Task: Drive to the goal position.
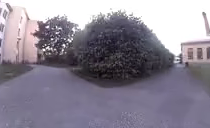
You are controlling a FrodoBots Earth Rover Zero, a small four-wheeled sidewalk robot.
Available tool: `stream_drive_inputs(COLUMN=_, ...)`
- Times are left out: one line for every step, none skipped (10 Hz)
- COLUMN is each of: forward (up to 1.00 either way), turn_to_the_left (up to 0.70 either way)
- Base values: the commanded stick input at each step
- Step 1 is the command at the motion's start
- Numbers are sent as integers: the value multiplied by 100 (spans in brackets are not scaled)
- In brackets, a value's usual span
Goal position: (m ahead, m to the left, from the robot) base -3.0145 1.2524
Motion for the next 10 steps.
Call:
stream_drive_inputs(forward=0, turn_to_the_left=45)
stream_drive_inputs(forward=0, turn_to_the_left=45)
stream_drive_inputs(forward=0, turn_to_the_left=45)
stream_drive_inputs(forward=0, turn_to_the_left=45)
stream_drive_inputs(forward=0, turn_to_the_left=45)
stream_drive_inputs(forward=0, turn_to_the_left=45)
stream_drive_inputs(forward=0, turn_to_the_left=45)
stream_drive_inputs(forward=0, turn_to_the_left=45)
stream_drive_inputs(forward=0, turn_to_the_left=45)
stream_drive_inputs(forward=0, turn_to_the_left=45)
